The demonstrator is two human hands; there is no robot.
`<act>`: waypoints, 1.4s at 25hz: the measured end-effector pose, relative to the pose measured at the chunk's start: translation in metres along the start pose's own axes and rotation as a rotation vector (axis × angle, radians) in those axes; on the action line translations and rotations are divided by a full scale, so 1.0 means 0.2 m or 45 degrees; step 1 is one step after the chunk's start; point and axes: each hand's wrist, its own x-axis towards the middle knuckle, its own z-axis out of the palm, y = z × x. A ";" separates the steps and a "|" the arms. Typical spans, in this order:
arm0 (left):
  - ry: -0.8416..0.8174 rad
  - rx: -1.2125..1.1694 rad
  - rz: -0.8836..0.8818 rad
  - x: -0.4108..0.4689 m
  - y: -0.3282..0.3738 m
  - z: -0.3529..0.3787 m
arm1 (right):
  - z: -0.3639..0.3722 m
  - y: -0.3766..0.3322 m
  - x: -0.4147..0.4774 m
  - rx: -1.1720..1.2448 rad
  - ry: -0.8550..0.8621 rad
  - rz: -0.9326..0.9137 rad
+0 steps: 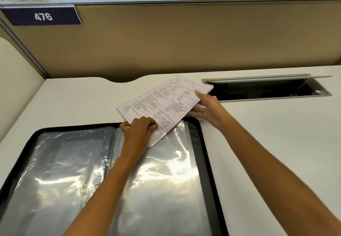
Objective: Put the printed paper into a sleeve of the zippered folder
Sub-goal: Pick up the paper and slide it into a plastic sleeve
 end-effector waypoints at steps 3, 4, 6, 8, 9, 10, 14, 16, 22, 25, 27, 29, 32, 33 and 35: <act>-0.004 -0.003 -0.011 0.00 0.00 0.00 | 0.09 0.14 -0.04 -0.095 0.214 -0.061; -0.002 -0.014 -0.011 0.01 0.00 -0.01 | 0.12 0.14 -0.03 -0.143 0.270 -0.076; 0.012 -0.045 -0.009 0.00 -0.01 -0.01 | 0.15 0.10 0.01 -0.275 0.327 -0.127; 0.021 -0.066 -0.006 0.01 -0.02 -0.02 | 0.14 0.03 0.06 -0.428 0.346 -0.166; 0.019 -0.072 -0.004 0.01 -0.03 -0.02 | 0.13 0.00 0.09 -0.493 0.338 -0.161; 0.016 -0.075 -0.001 0.01 -0.03 -0.02 | 0.13 -0.02 0.10 -0.541 0.317 -0.138; 0.048 -0.051 -0.014 0.00 -0.06 -0.03 | 0.09 -0.01 0.15 -0.609 0.291 -0.030; 0.075 -0.017 -0.051 0.00 -0.11 -0.06 | 0.09 0.02 0.17 -0.569 0.303 -0.025; 0.095 0.064 -0.153 0.00 -0.29 -0.17 | 0.13 0.10 0.19 -0.524 0.194 -0.049; 0.138 0.022 -0.202 -0.01 -0.29 -0.19 | 0.14 0.09 0.20 -0.486 0.153 -0.089; 0.141 -0.045 -0.225 0.00 -0.29 -0.20 | 0.13 0.05 0.22 -0.487 0.078 -0.106; 0.154 -0.090 -0.244 0.00 -0.29 -0.20 | 0.13 0.00 0.23 -0.489 -0.068 -0.097; 0.149 -0.115 -0.287 -0.01 -0.31 -0.20 | 0.13 -0.06 0.24 -0.554 -0.164 -0.091; 0.128 -0.117 -0.294 -0.01 -0.32 -0.20 | 0.12 -0.07 0.24 -0.574 -0.166 -0.096; 0.091 -0.125 -0.281 -0.01 -0.36 -0.21 | 0.11 -0.08 0.25 -0.585 -0.158 -0.101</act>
